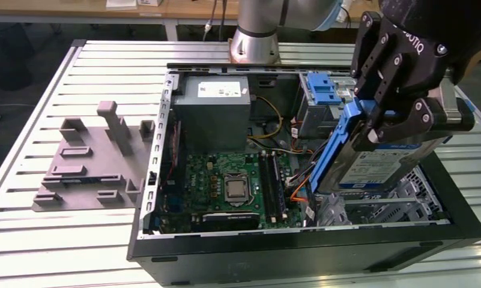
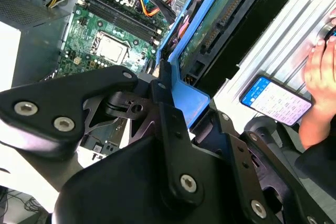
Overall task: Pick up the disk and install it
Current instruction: 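Insert the disk into the insertion slot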
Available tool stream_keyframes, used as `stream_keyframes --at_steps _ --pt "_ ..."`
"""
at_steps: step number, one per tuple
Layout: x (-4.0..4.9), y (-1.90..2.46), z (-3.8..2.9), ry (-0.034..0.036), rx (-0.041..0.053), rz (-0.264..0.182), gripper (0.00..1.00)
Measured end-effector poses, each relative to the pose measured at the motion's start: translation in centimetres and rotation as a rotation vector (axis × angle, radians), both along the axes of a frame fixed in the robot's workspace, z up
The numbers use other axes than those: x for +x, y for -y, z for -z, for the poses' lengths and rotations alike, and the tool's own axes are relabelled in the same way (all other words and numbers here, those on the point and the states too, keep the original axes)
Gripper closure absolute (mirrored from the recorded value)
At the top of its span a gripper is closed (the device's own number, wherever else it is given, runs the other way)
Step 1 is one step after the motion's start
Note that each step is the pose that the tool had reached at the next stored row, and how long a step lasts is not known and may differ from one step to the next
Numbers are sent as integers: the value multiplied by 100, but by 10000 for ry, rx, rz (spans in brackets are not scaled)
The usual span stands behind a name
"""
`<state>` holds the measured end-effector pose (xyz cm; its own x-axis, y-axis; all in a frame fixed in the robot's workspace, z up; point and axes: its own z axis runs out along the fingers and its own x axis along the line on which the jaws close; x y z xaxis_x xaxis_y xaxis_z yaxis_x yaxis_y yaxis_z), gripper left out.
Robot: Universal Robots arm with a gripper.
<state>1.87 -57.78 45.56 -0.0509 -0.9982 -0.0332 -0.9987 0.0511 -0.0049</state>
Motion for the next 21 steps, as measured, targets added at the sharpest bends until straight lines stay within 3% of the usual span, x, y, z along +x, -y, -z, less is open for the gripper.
stream_keyframes --at_steps 6,21 --pt "38 0 2 0 1 -1 63" --pt "324 -6 38 0 2 -2 63"
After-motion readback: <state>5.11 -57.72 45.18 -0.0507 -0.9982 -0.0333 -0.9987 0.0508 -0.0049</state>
